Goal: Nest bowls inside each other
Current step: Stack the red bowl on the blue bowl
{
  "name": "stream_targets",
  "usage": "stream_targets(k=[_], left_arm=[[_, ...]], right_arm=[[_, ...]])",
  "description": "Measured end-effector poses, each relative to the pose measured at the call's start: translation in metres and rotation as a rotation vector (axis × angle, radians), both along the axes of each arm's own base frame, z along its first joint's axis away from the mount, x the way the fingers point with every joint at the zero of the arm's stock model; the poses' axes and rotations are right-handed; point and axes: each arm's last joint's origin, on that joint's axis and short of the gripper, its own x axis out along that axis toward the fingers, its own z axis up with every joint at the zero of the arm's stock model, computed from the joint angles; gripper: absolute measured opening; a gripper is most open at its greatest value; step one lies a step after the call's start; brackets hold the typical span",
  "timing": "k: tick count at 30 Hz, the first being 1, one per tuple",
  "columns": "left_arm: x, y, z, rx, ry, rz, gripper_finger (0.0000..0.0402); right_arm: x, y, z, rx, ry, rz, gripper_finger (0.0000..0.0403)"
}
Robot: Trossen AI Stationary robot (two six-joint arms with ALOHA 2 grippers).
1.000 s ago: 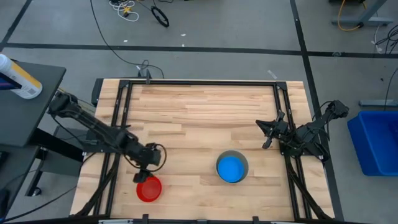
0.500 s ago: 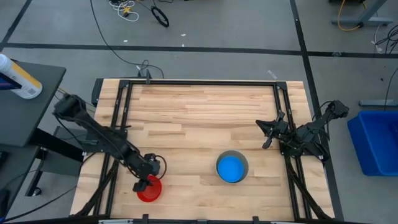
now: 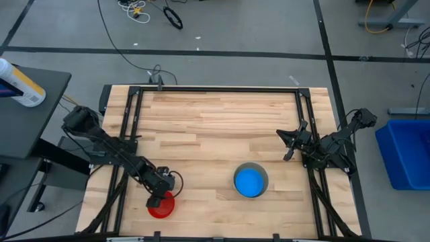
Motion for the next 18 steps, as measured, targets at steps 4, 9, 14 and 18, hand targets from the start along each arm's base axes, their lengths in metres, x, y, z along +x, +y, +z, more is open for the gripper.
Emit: stream_targets(k=[4,9,14,18], left_arm=[[0.0,0.0,0.001,0.015,-0.025,-0.039,0.0052],[0.006,0.004,0.004,0.07,-0.117,-0.049,0.0008],[0.035,0.02,0.016,0.11,-0.364,-0.059,0.0006],[0.065,0.047,0.034,0.142,-0.643,-0.061,0.0006]], right_arm=[[0.0,0.0,0.0,0.007,-0.002,0.001,0.0024],[0.0,0.0,-0.001,0.006,0.0,0.001,0.0025],[0.0,0.0,-0.001,0.006,0.0,0.001,0.0025],[0.0,0.0,-0.001,0.006,0.0,0.001,0.0024]])
